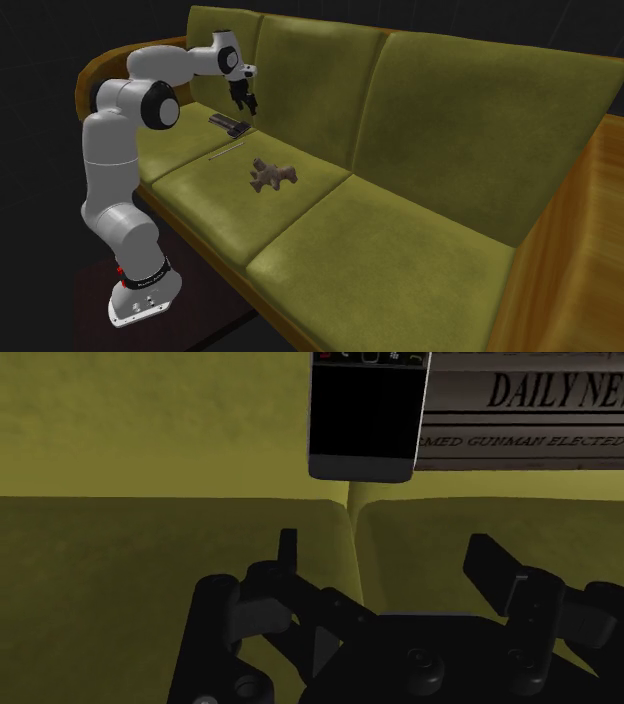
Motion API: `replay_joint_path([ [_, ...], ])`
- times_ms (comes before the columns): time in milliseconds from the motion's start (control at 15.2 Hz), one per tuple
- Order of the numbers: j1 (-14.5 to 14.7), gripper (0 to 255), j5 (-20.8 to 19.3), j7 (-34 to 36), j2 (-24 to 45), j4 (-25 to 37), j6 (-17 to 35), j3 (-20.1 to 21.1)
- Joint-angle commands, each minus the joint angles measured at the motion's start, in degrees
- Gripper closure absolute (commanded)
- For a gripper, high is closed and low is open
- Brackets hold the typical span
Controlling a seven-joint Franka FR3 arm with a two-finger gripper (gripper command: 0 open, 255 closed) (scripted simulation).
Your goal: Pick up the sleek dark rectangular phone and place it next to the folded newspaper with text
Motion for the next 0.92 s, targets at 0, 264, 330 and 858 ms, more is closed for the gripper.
replay_joint_path([
  [0,0.2,0,0.1,-9.1,4.6,-1.2,8.4,0.3],
  [264,-2.2,0,0.2,-10.7,3.9,3.6,2.7,2.2],
  [330,-2.8,0,0.0,-10.6,3.6,4.6,1.4,3.0],
  [858,-5.9,0,-1.7,-9.7,4.1,4.6,1.2,7.1],
])
